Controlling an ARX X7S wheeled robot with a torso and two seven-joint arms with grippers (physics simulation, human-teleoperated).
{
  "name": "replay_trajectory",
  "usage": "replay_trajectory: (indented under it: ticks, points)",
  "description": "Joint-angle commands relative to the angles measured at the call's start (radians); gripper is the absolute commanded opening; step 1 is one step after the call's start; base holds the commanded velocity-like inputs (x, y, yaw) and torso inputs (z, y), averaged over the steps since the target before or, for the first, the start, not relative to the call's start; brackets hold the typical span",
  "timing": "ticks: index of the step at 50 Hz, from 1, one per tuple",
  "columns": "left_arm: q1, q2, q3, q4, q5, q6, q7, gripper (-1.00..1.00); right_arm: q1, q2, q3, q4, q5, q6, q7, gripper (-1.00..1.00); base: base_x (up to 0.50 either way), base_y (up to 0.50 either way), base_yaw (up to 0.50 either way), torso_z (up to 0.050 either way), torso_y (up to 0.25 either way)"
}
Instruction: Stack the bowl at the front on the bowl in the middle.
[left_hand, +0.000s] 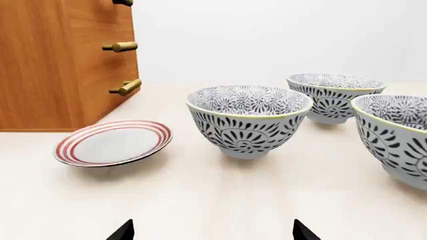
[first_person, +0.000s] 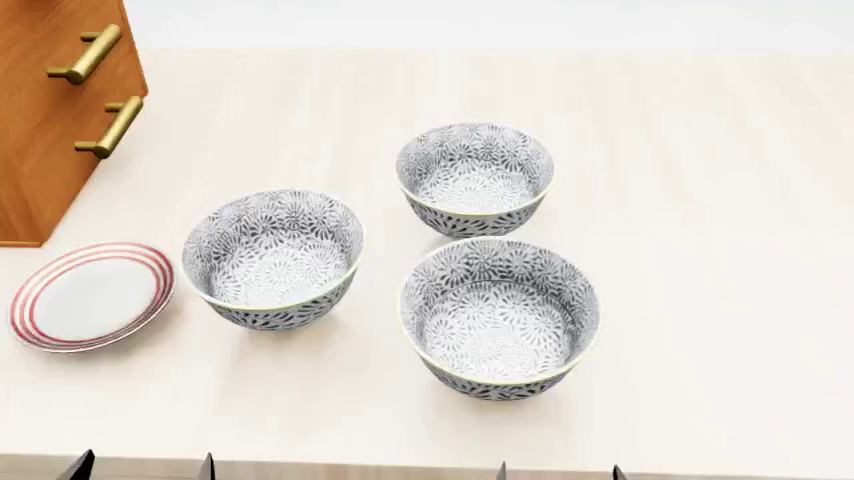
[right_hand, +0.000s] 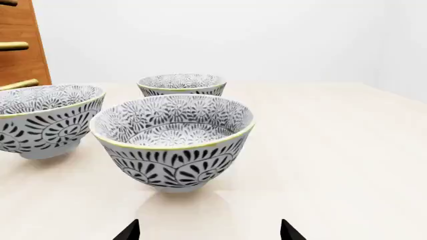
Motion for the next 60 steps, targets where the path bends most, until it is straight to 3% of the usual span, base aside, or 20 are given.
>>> replay_trajectory:
  ticks: [1, 7, 9, 18, 23, 24, 26, 42, 47, 60]
  points:
    - [0.000, -0.010, 0.011, 0.000, -0.010, 0.000, -0.011, 1.00, 0.000, 0.009, -0.013, 0.000, 0.000, 0.000, 0.013, 1.00, 0.00, 0.00, 0.00, 0.000, 0.000]
    - [0.021, -0.033, 0.053, -0.008, -0.003, 0.073, -0.038, 1.00, 0.007, 0.031, -0.040, 0.013, 0.025, -0.004, 0.039, 1.00, 0.00, 0.00, 0.00, 0.000, 0.000]
    - [0.021, -0.043, 0.060, 0.009, -0.060, 0.034, 0.001, 1.00, 0.006, 0.037, -0.045, 0.013, 0.030, -0.005, 0.045, 1.00, 0.00, 0.00, 0.00, 0.000, 0.000]
    - [0.011, -0.050, 0.073, -0.006, -0.043, 0.040, -0.068, 1.00, -0.005, 0.055, -0.063, -0.011, 0.049, 0.003, 0.068, 1.00, 0.00, 0.00, 0.00, 0.000, 0.000]
    - [-0.010, -0.055, 0.072, 0.144, -0.066, -0.180, -0.103, 1.00, 0.010, 0.062, -0.076, -0.111, 0.039, 0.125, 0.107, 1.00, 0.00, 0.00, 0.00, 0.000, 0.000]
    - [-0.032, -0.060, 0.080, 0.205, -0.087, -0.299, -0.093, 1.00, 0.020, 0.062, -0.064, -0.180, 0.087, 0.194, 0.091, 1.00, 0.00, 0.00, 0.00, 0.000, 0.000]
    - [-0.061, -0.067, 0.091, 0.282, -0.105, -0.381, -0.086, 1.00, 0.052, 0.077, -0.061, -0.257, 0.128, 0.305, 0.076, 1.00, 0.00, 0.00, 0.00, 0.000, 0.000]
    - [-0.254, -0.081, 0.073, 0.555, -0.186, -0.686, -0.140, 1.00, 0.261, 0.137, -0.040, -0.518, 0.222, 0.736, 0.131, 1.00, 0.00, 0.00, 0.00, 0.000, 0.000]
    - [-0.290, -0.093, 0.069, 0.613, -0.198, -0.737, -0.157, 1.00, 0.281, 0.146, -0.045, -0.575, 0.221, 0.799, 0.156, 1.00, 0.00, 0.00, 0.00, 0.000, 0.000]
    - [-0.322, -0.107, 0.088, 0.558, -0.190, -0.673, -0.172, 1.00, 0.309, 0.160, -0.059, -0.520, 0.198, 0.754, 0.176, 1.00, 0.00, 0.33, 0.00, 0.000, 0.000]
